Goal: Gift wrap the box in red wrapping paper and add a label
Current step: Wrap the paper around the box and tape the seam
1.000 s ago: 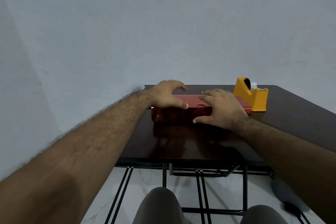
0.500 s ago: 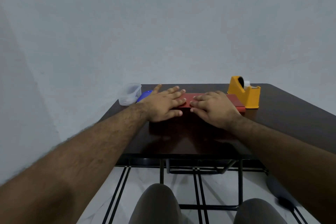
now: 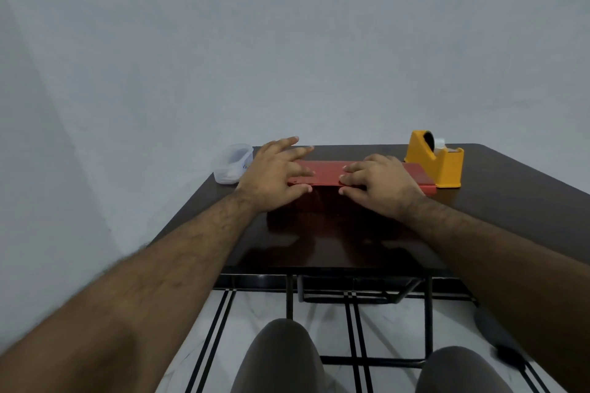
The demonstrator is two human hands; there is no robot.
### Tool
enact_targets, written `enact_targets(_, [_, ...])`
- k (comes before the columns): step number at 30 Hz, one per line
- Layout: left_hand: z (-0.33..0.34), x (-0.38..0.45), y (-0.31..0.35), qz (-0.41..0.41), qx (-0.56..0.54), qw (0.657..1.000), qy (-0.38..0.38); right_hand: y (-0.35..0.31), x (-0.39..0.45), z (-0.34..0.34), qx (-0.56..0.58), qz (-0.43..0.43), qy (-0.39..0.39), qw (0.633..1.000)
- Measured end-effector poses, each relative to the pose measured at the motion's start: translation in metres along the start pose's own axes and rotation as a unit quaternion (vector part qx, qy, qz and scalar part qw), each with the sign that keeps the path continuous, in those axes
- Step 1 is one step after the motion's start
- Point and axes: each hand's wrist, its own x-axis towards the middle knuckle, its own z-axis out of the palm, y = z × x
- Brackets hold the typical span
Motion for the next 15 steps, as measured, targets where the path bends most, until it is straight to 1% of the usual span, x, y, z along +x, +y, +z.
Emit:
enact_targets(3, [0.0, -0.004, 0.011, -0.021, -0.008, 0.999, -0.049, 0.001, -0.001, 0.0, 0.006, 0.003, 0.003, 1.0])
enact_targets(9, [-0.016, -0.019, -0.006, -0.084, 0.009, 0.993, -0.087, 0.0, -0.002, 0.0, 0.011, 0.016, 0.003, 1.0])
enact_targets(12, [-0.021, -0.015, -0.001, -0.077, 0.039, 0.992, -0.088, 0.0, -0.002, -0.001, 0.008, 0.016, 0.0, 1.0])
enact_targets(15, [-0.02, -0.007, 0.01, -0.049, 0.074, 0.994, -0.061, -0.001, 0.0, -0.003, -0.001, 0.007, -0.007, 1.0])
